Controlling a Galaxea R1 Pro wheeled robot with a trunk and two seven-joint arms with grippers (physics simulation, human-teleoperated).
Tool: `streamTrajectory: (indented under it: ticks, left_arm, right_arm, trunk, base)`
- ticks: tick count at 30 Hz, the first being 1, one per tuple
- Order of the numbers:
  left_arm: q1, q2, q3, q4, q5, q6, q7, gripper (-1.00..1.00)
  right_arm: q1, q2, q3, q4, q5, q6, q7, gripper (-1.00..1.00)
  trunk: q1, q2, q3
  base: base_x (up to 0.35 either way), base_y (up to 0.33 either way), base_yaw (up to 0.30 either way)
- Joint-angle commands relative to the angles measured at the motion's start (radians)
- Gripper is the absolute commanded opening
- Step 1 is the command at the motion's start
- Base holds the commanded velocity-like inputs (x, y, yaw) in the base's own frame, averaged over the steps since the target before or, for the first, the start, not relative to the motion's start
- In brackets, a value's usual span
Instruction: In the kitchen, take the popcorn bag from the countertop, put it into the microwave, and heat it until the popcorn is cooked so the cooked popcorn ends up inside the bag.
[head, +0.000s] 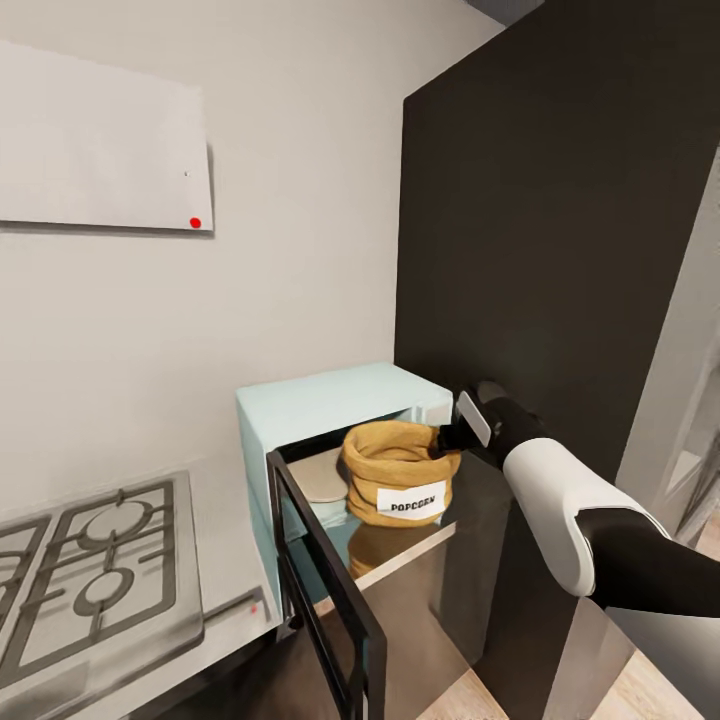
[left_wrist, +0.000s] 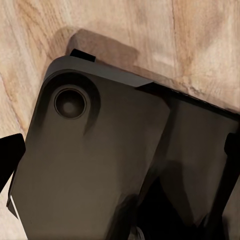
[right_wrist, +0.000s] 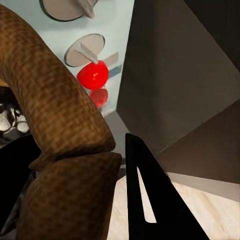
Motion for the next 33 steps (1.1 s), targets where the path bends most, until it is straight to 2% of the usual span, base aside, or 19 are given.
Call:
streamTrajectory:
  ticks: [1, 13, 28, 33]
  left_arm:
    - [0.0, 0.0, 0.004, -0.001, 0.003, -0.001, 0.0, 1.0]
    - [0.0, 0.0, 0.004, 0.0, 0.003, -0.001, -0.001, 1.0]
    - [0.0, 0.0, 0.004, 0.0, 0.003, 0.0, -0.001, 1.0]
    - [0.001, 0.0, 0.004, 0.0, 0.003, -0.001, -0.001, 1.0]
  right_arm:
    - [-0.001, -0.001, 0.002, -0.002, 0.046, 0.007, -0.007, -1.0]
    - [-0.001, 0.003, 0.0, -0.016, 0.044, 0.007, -0.006, -1.0]
    - [-0.001, 0.0, 0.0, -0.016, 0.046, 0.007, -0.006, -1.0]
    - [-0.001, -0.001, -0.001, -0.016, 0.046, 0.007, -0.006, -1.0]
  trunk:
    - [0.0, -0.001, -0.001]
    - [0.0, -0.001, -0.001]
    - [0.0, -0.001, -0.001]
    - [0.0, -0.001, -0.001]
  base:
    - [0.0, 0.0, -0.007]
    - [0.0, 0.009, 0.0]
    - [0.0, 0.301, 0.0]
    - [0.0, 0.083, 0.0]
